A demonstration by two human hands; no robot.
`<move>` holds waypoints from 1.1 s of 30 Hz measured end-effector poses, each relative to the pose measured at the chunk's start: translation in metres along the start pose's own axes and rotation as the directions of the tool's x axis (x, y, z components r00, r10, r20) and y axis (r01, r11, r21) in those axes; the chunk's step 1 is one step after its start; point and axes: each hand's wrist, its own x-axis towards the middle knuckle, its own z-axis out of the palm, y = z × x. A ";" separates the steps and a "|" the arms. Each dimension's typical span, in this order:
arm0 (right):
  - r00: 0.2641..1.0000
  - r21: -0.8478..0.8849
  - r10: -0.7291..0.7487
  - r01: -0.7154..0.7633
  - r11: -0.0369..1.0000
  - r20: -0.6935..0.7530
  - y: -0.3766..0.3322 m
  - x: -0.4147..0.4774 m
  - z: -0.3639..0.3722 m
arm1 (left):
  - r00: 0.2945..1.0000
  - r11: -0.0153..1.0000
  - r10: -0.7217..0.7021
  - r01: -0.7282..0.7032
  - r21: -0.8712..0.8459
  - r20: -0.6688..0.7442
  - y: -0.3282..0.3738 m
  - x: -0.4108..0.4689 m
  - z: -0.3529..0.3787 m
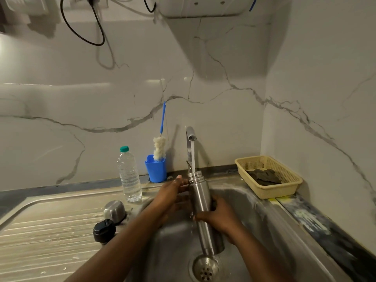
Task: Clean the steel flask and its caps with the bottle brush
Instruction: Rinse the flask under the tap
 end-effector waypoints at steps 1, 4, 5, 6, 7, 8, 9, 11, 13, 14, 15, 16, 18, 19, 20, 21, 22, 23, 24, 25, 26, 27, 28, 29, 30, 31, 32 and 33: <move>1.000 0.009 0.000 0.000 1.000 0.002 -0.001 -0.001 -0.001 | 0.999 1.000 0.018 -0.018 -0.010 -0.026 -0.003 -0.004 -0.005; 1.000 -0.008 -0.002 0.002 1.000 0.025 -0.007 -0.006 -0.001 | 0.988 0.994 0.095 -0.089 0.056 -0.121 -0.010 -0.019 -0.021; 1.000 -0.014 0.002 -0.002 1.000 0.020 -0.008 -0.008 -0.002 | 0.983 0.991 0.115 -0.104 0.083 -0.142 -0.013 -0.025 -0.026; 1.000 -0.022 0.008 -0.007 1.000 0.012 -0.010 -0.010 -0.004 | 0.979 0.987 0.134 -0.117 0.114 -0.154 -0.016 -0.030 -0.030; 1.000 -0.041 0.006 -0.006 0.999 0.006 -0.012 -0.013 -0.005 | 0.975 0.980 0.152 -0.128 0.154 -0.161 -0.019 -0.035 -0.035; 1.000 -0.070 0.006 -0.006 0.998 0.008 -0.016 -0.016 -0.007 | 0.972 0.971 0.172 -0.139 0.195 -0.159 -0.020 -0.039 -0.039; 1.000 -0.107 -0.001 0.003 0.994 0.022 -0.019 -0.019 -0.010 | 0.970 0.962 0.190 -0.153 0.226 -0.152 -0.021 -0.043 -0.042; 0.999 -0.182 -0.015 0.023 0.983 0.044 -0.025 -0.025 -0.014 | 0.967 0.955 0.209 -0.169 0.245 -0.146 -0.020 -0.050 -0.046; 0.998 -0.276 -0.064 0.063 0.959 0.005 -0.032 -0.031 -0.018 | 0.965 0.961 0.212 -0.177 0.211 -0.156 -0.019 -0.056 -0.050; 0.995 -0.361 -0.100 0.085 0.929 -0.023 -0.036 -0.033 -0.019 | 0.962 0.966 0.214 -0.182 0.185 -0.169 -0.019 -0.058 -0.052; 0.988 -0.467 -0.150 0.114 0.877 -0.040 -0.040 -0.036 -0.022 | 0.959 0.969 0.214 -0.185 0.165 -0.185 -0.020 -0.058 -0.054; 0.978 -0.580 -0.202 0.137 0.803 -0.048 -0.045 -0.038 -0.024 | 0.955 0.971 0.215 -0.187 0.149 -0.203 -0.021 -0.058 -0.056; 0.961 -0.783 -0.277 0.154 0.602 -0.024 -0.056 -0.041 -0.031 | 0.944 0.975 0.217 -0.196 0.106 -0.248 -0.024 -0.058 -0.057; 0.954 -0.855 -0.299 0.156 0.495 0.001 -0.061 -0.042 -0.034 | 0.940 0.976 0.215 -0.201 0.080 -0.266 -0.026 -0.058 -0.057; 0.950 -0.904 -0.311 0.158 0.398 0.029 -0.066 -0.044 -0.038 | 0.936 0.978 0.207 -0.199 0.056 -0.284 -0.029 -0.058 -0.056; 0.948 -0.934 -0.312 0.162 0.317 0.058 -0.069 -0.045 -0.041 | 0.933 0.980 0.196 -0.194 0.039 -0.302 -0.031 -0.057 -0.056; 0.946 -0.954 -0.312 0.166 0.249 0.083 -0.073 -0.047 -0.044 | 0.930 0.981 0.189 -0.192 0.021 -0.317 -0.033 -0.058 -0.056; 0.943 -0.966 -0.317 0.172 0.191 0.105 -0.075 -0.048 -0.048 | 0.926 0.981 0.186 -0.196 0.002 -0.329 -0.034 -0.058 -0.057; 0.938 -0.974 -0.323 0.177 0.140 0.124 -0.078 -0.049 -0.051 | 0.924 0.979 0.188 -0.202 -0.010 -0.334 -0.035 -0.058 -0.057; 0.934 -0.979 -0.327 0.182 0.095 0.142 -0.080 -0.049 -0.054 | 0.923 0.979 0.190 -0.204 -0.009 -0.335 -0.036 -0.058 -0.058; 0.929 -0.981 -0.334 0.187 0.054 0.159 -0.083 -0.049 -0.056 | 0.922 0.978 0.196 -0.207 0.003 -0.335 -0.036 -0.059 -0.058; 0.923 -0.981 -0.343 0.191 0.011 0.176 -0.085 -0.048 -0.058 | 0.921 0.978 0.203 -0.210 0.015 -0.333 -0.036 -0.060 -0.059; 0.914 -0.980 -0.357 0.195 -0.032 0.193 -0.088 -0.047 -0.060 | 0.921 0.977 0.206 -0.211 0.020 -0.330 -0.036 -0.061 -0.060; 0.903 -0.978 -0.375 0.197 -0.070 0.209 -0.091 -0.047 -0.061 | 0.922 0.978 0.204 -0.209 0.021 -0.329 -0.037 -0.061 -0.061; 0.894 -0.974 -0.389 0.202 -0.099 0.224 -0.093 -0.046 -0.062 | 0.924 0.979 0.196 -0.202 0.018 -0.328 -0.037 -0.061 -0.061; 0.885 -0.971 -0.401 0.207 -0.120 0.238 -0.095 -0.045 -0.064 | 0.927 0.981 0.186 -0.191 0.017 -0.326 -0.037 -0.062 -0.061; 0.876 -0.968 -0.415 0.209 -0.136 0.248 -0.097 -0.045 -0.064 | 0.929 0.983 0.179 -0.183 0.017 -0.323 -0.037 -0.062 -0.062; 0.866 -0.967 -0.433 0.208 -0.145 0.251 -0.100 -0.044 -0.065 | 0.931 0.983 0.180 -0.182 0.023 -0.319 -0.037 -0.062 -0.062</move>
